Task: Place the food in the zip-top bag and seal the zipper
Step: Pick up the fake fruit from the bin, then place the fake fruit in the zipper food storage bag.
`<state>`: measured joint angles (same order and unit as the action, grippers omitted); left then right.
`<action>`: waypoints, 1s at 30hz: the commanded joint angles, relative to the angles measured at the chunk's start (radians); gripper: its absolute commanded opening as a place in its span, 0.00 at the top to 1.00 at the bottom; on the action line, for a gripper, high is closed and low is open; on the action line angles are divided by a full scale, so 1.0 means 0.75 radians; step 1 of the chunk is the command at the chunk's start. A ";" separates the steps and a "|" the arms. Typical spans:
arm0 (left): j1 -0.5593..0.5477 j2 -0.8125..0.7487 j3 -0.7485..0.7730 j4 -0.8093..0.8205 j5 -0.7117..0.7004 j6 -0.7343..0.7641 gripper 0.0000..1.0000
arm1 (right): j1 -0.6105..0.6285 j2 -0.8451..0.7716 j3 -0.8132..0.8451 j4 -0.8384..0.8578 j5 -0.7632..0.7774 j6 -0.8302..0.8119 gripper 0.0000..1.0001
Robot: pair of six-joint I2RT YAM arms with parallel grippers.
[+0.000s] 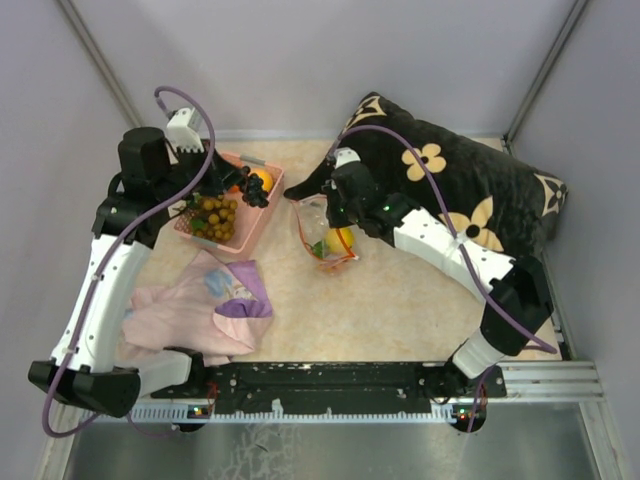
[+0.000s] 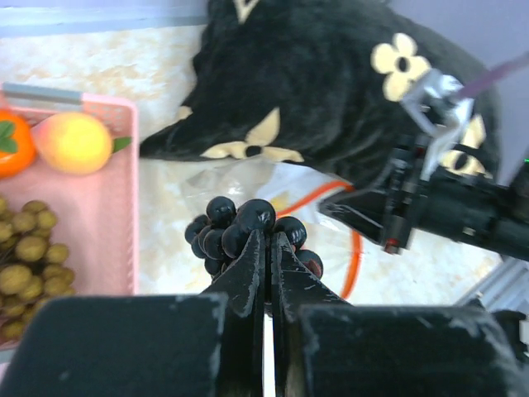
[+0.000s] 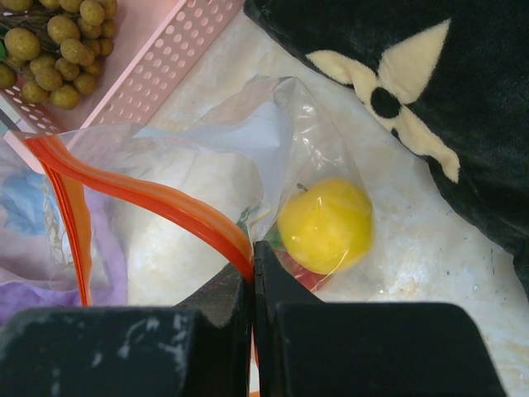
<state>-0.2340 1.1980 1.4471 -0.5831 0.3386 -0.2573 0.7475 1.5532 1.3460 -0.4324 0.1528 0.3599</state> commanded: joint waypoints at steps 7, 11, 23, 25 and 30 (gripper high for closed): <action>-0.109 -0.062 0.010 0.229 0.361 -0.198 1.00 | -0.013 0.047 0.104 0.081 -0.022 0.037 1.00; -0.201 -0.046 -0.022 0.352 0.394 -0.307 1.00 | -0.013 0.052 0.111 0.081 -0.030 0.041 1.00; -0.309 -0.020 -0.242 0.539 0.298 -0.413 1.00 | -0.013 0.015 0.105 0.076 -0.034 0.053 1.00; -0.314 -0.015 -0.287 0.547 0.252 -0.404 1.00 | -0.012 0.010 0.104 0.074 -0.039 0.054 1.00; -0.320 -0.001 -0.366 0.564 0.156 -0.396 1.00 | -0.011 -0.010 0.095 0.073 -0.054 0.062 1.00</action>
<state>-0.4664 1.1988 1.1988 -0.2348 0.5232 -0.5480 0.7475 1.5925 1.3762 -0.4107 0.1265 0.3939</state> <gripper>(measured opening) 0.018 0.005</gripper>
